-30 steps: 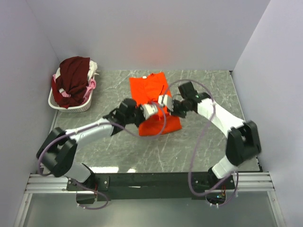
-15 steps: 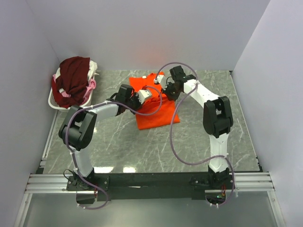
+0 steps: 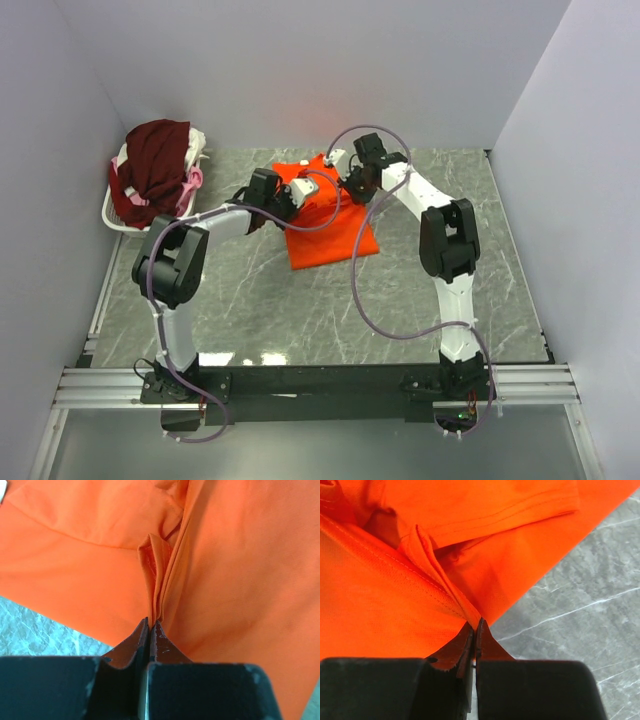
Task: Fold and stack the t-shirts
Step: Fold the tshirt
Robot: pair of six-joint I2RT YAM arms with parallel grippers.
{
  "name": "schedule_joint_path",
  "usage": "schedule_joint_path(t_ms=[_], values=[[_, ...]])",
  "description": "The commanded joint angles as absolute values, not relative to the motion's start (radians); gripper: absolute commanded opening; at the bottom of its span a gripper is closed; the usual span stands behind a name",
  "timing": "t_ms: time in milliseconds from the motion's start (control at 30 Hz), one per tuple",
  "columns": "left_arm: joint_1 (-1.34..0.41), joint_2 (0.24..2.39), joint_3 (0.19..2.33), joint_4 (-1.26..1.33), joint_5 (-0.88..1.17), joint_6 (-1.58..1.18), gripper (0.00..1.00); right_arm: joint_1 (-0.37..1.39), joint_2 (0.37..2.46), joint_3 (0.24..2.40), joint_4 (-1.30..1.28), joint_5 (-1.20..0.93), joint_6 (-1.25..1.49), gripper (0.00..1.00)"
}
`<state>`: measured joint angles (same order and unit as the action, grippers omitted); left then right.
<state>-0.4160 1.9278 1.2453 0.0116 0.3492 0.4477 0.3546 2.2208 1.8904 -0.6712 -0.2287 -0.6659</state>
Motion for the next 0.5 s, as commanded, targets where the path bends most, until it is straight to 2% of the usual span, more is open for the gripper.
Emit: schedule_joint_path(t_ms=[0, 67, 100, 133, 200, 233, 300, 333, 400, 467], values=[[-0.408, 1.957, 1.307, 0.034, 0.327, 0.428, 0.03, 0.347, 2.249, 1.974, -0.627, -0.181, -0.606, 0.00], [-0.408, 1.970, 1.319, 0.066, 0.224, 0.373, 0.16, 0.348, 2.264, 1.994, -0.592, -0.154, -0.549, 0.20], [-0.408, 1.965, 1.312, 0.092, 0.092, 0.350, 0.30, 0.350, 2.275, 2.012, -0.572, -0.084, -0.522, 0.43], [-0.408, 1.942, 1.301, 0.135, 0.034, 0.325, 0.52, 0.348, 2.279, 2.020, -0.546, -0.039, -0.440, 0.51], [-0.408, 1.892, 1.255, 0.234, -0.046, 0.311, 0.61, 0.342, 2.272, 2.060, -0.526, -0.005, -0.384, 0.60], [-0.408, 1.822, 1.237, 0.267, -0.098, 0.308, 0.69, 0.341, 2.260, 2.063, -0.523, -0.008, -0.352, 0.64], [-0.408, 1.741, 1.194, 0.296, -0.095, 0.317, 0.72, 0.315, 2.198, 2.040, -0.532, -0.056, -0.342, 0.66], [-0.408, 1.661, 1.177, 0.293, -0.071, 0.322, 0.72, 0.299, 2.174, 2.028, -0.541, -0.151, -0.359, 0.67], [-0.408, 1.582, 1.123, 0.240, 0.056, 0.356, 0.72, 0.241, 2.084, 1.959, -0.601, -0.307, -0.421, 0.68], [-0.411, 1.470, 1.069, 0.186, 0.256, 0.437, 0.72, 0.204, 2.019, 1.887, -0.703, -0.609, -0.620, 0.68]])
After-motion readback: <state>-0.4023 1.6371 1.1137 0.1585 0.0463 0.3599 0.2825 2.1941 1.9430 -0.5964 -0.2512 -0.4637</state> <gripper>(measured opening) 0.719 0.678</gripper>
